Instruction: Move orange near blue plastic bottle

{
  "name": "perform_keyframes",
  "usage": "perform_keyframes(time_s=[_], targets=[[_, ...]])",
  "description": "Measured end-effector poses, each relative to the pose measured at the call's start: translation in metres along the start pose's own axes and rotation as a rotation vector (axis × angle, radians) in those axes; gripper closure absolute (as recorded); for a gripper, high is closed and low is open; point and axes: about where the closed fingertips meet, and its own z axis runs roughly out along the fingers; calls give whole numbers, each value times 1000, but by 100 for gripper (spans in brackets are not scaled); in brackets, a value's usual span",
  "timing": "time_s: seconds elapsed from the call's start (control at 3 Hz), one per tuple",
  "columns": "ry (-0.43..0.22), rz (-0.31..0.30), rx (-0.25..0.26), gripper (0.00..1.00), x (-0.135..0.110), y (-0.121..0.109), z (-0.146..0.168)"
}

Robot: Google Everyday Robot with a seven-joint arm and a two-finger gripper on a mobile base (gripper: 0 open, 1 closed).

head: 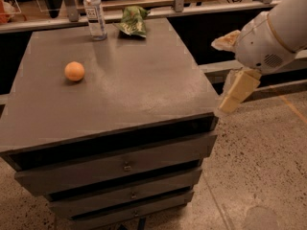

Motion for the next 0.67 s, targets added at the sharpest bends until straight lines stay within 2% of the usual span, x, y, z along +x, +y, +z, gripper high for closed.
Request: perform_keyframes(time_s=[0.33, 0.67], targets=[[-99, 96, -42, 0, 7, -8, 46], [-99, 95, -42, 0, 7, -8, 46]])
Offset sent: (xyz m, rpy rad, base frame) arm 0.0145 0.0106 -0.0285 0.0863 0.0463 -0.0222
